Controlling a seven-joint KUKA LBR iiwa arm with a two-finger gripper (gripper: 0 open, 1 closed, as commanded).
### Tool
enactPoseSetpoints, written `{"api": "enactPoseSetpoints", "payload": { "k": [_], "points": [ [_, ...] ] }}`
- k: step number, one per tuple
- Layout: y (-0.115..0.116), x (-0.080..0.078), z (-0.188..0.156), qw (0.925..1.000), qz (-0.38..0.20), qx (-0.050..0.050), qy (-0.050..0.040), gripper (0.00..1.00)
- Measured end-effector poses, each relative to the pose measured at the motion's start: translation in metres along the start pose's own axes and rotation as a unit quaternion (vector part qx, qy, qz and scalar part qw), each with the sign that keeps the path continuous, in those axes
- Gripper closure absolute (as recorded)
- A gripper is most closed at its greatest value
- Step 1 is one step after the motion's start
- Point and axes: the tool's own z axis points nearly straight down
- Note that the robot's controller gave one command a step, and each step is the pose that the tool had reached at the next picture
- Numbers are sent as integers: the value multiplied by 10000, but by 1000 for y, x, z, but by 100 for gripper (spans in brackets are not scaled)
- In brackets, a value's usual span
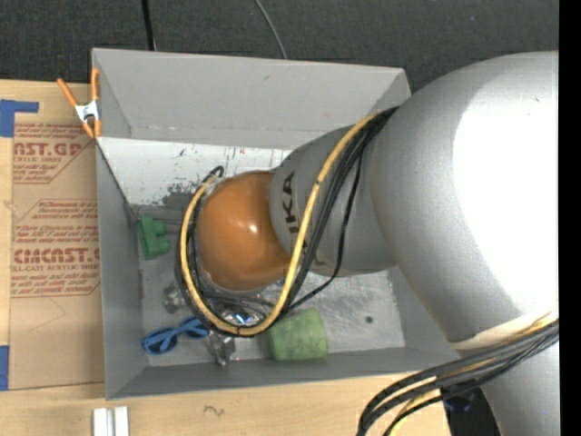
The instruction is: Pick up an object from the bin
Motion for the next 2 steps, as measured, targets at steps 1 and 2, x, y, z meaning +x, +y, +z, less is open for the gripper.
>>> {"api": "enactPoseSetpoints", "payload": {
  "k": [1,2],
  "points": [
    [3,1,1,10000,13,-34,6,100],
    [-9,-9,-136,9999,125,-21,11,100]
  ]
}}
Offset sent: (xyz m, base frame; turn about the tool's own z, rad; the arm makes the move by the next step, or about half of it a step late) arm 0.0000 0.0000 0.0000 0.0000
